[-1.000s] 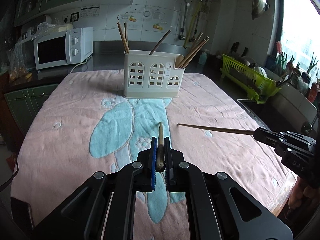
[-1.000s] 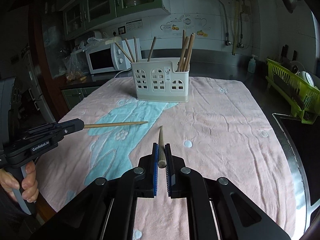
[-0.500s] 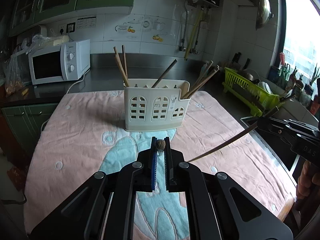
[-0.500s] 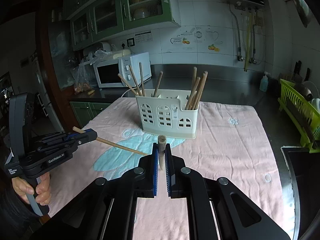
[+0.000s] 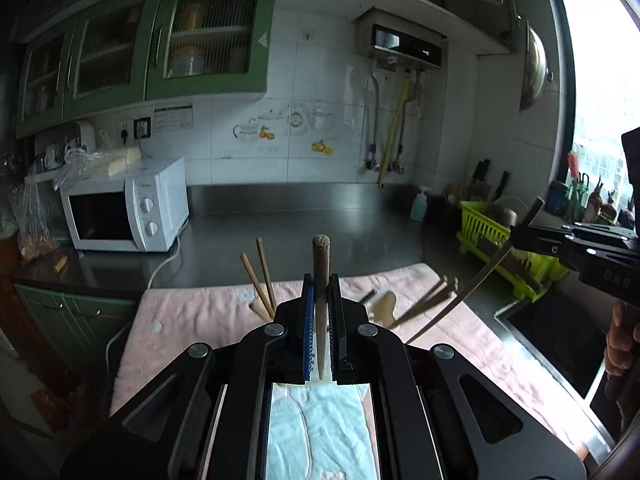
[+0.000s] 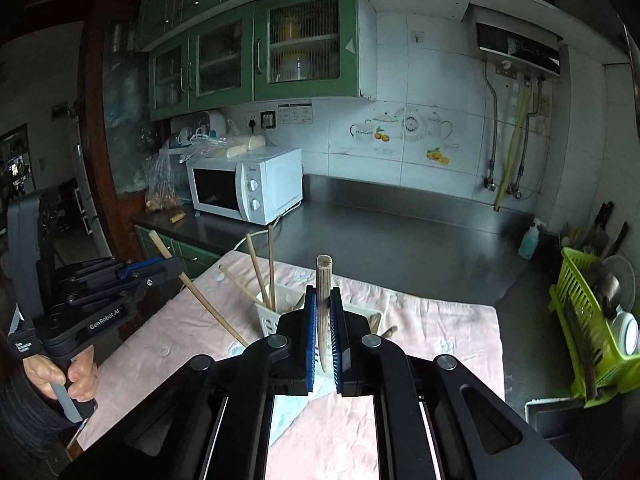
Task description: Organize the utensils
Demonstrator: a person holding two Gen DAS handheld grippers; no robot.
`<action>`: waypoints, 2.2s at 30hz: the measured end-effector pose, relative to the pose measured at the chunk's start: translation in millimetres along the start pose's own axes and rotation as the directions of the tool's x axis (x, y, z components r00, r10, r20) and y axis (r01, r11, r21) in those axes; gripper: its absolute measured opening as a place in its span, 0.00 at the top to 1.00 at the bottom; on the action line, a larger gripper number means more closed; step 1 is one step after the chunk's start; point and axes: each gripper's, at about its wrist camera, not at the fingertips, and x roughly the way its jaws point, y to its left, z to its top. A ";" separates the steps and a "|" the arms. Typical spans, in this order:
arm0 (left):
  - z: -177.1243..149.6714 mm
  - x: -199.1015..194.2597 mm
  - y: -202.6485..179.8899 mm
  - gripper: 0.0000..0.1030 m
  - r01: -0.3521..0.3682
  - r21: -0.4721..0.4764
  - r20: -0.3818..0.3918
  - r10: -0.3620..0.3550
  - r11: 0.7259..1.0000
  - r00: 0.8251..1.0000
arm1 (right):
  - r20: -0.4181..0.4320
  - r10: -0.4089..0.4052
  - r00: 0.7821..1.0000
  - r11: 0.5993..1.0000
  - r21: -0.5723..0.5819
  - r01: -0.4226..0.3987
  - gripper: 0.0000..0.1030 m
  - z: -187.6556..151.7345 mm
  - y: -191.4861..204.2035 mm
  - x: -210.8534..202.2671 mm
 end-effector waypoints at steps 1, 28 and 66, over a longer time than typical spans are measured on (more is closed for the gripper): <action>9.4 0.5 0.2 0.95 -0.007 0.002 0.019 0.007 1.000 1.000 | 0.004 -0.005 1.000 1.000 0.000 0.005 0.94 6.3 -1.4 2.1; 15.5 115.8 22.6 0.95 -0.056 -0.038 -0.129 0.050 0.998 0.990 | -0.167 -0.051 0.985 0.996 0.062 0.062 0.94 0.9 -36.9 119.2; -115.0 -71.4 -11.8 0.05 -0.069 0.008 -0.054 0.070 0.998 0.996 | -0.006 -0.081 0.997 0.994 0.076 0.081 0.26 -163.9 50.3 -30.3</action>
